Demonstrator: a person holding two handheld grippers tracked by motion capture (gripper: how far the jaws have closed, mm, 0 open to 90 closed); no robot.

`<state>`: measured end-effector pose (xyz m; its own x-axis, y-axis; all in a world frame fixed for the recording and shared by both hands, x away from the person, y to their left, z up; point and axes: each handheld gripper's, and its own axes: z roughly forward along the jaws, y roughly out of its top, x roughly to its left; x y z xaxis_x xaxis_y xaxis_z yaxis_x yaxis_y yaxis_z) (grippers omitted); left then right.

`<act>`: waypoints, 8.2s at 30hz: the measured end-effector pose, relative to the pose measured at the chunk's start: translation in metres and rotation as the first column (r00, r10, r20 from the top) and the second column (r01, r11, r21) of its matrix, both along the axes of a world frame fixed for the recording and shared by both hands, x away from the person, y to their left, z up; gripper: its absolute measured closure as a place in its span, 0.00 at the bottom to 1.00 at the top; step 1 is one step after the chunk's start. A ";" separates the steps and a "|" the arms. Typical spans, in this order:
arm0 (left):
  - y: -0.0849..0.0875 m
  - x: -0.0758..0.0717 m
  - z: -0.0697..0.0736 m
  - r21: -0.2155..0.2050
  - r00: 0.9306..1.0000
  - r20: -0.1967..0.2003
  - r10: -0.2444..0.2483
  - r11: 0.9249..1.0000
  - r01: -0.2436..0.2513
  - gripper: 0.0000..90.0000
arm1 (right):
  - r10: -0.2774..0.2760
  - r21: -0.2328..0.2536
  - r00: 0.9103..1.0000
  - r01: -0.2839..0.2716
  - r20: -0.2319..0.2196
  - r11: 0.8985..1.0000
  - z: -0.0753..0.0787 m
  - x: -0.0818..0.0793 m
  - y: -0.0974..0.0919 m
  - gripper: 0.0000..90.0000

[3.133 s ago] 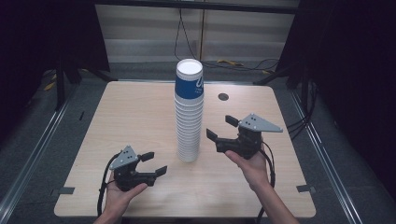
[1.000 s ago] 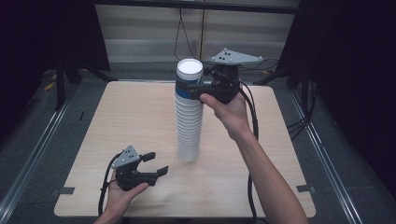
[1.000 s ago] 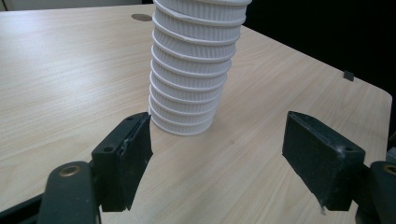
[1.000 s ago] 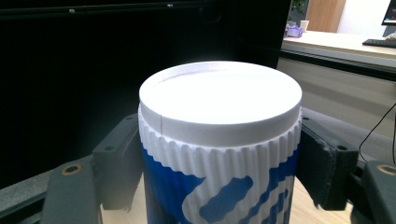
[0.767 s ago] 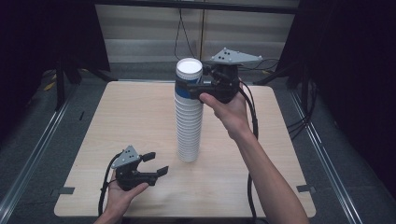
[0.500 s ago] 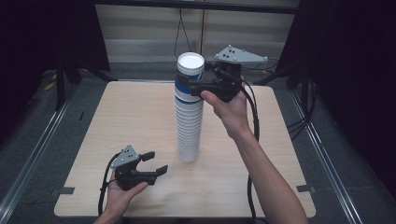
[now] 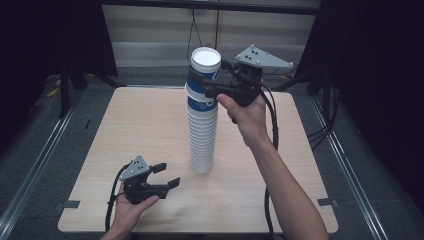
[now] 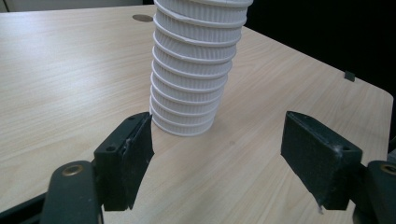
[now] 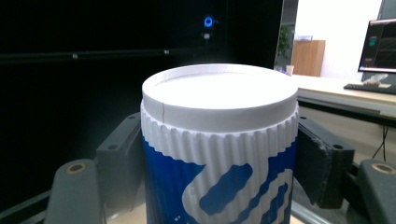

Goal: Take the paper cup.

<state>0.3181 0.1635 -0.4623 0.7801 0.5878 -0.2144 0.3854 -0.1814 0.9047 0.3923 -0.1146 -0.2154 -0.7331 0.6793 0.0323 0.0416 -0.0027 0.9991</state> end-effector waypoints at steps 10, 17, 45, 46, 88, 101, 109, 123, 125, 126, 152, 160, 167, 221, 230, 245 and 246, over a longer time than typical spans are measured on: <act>0.000 0.000 0.000 -0.002 1.000 -0.003 0.002 1.000 -0.002 0.28 | 0.005 0.048 1.000 -0.006 0.029 0.999 0.006 0.000 -0.002 0.30; 0.000 0.000 0.000 0.000 1.000 -0.004 0.003 1.000 -0.003 0.28 | 0.003 0.081 0.999 -0.007 0.039 0.997 0.013 0.000 -0.004 0.30; -0.001 0.000 0.000 0.002 1.000 0.001 0.000 1.000 0.000 0.28 | -0.039 0.161 0.996 0.026 0.082 0.987 0.037 -0.030 -0.070 0.30; -0.001 0.000 0.000 0.000 1.000 0.000 0.001 1.000 -0.001 0.28 | -0.047 0.158 0.996 0.034 0.076 0.987 0.036 -0.032 -0.072 0.30; -0.058 0.004 0.066 -0.141 0.980 0.121 -0.159 0.974 0.176 0.18 | -0.013 0.062 0.988 0.023 -0.156 0.998 -0.135 -0.076 -0.070 0.30; -0.056 0.001 0.061 -0.126 0.981 0.128 -0.144 0.979 0.160 0.18 | 0.007 0.139 0.998 0.002 -0.058 0.990 -0.155 -0.082 -0.051 0.30; -0.059 0.004 0.055 -0.101 0.984 0.112 -0.137 0.984 0.148 0.17 | 0.029 0.208 0.998 -0.018 -0.050 0.978 -0.168 -0.080 -0.049 0.31; -0.064 -0.001 0.051 -0.055 0.982 0.131 -0.133 0.989 0.141 0.18 | 0.075 0.228 0.997 -0.067 -0.027 0.971 -0.172 -0.085 -0.038 0.31; -0.065 -0.001 0.050 -0.064 0.982 0.128 -0.140 0.987 0.149 0.18 | 0.076 0.228 0.997 -0.069 -0.021 0.971 -0.173 -0.086 -0.037 0.31; -0.065 -0.002 0.051 -0.055 0.982 0.126 -0.139 0.988 0.147 0.18 | 0.085 0.236 0.996 -0.078 -0.022 0.969 -0.174 -0.086 -0.036 0.31; -0.071 -0.003 0.040 0.040 0.979 0.167 -0.116 0.993 0.111 0.18 | 0.068 0.255 0.998 -0.068 0.009 0.964 -0.193 -0.084 -0.030 0.31; -0.072 -0.006 0.040 0.075 0.969 0.239 -0.066 0.996 0.049 0.17 | 0.077 0.244 0.997 -0.073 -0.004 0.967 -0.198 -0.083 -0.025 0.31; -0.074 -0.006 0.039 0.111 0.967 0.247 -0.056 0.993 0.029 0.12 | 0.099 0.223 0.994 -0.088 -0.037 0.971 -0.201 -0.083 -0.021 0.31; -0.080 -0.016 0.040 0.192 0.933 0.344 -0.108 0.980 0.043 0.18 | 0.210 0.205 0.955 -0.168 -0.207 0.964 -0.201 -0.076 -0.019 0.14; -0.075 -0.014 0.037 0.182 0.941 0.326 -0.088 0.983 0.029 0.18 | 0.241 0.223 0.945 -0.192 -0.221 0.956 -0.198 -0.077 -0.025 0.15; -0.052 -0.010 0.050 0.255 0.947 0.284 -0.151 0.964 0.077 0.19 | 0.245 0.134 0.942 -0.218 -0.230 0.967 -0.195 -0.086 -0.050 0.15; -0.050 -0.009 0.050 0.268 0.946 0.282 -0.160 0.960 0.083 0.19 | 0.245 0.121 0.942 -0.222 -0.231 0.967 -0.195 -0.086 -0.051 0.16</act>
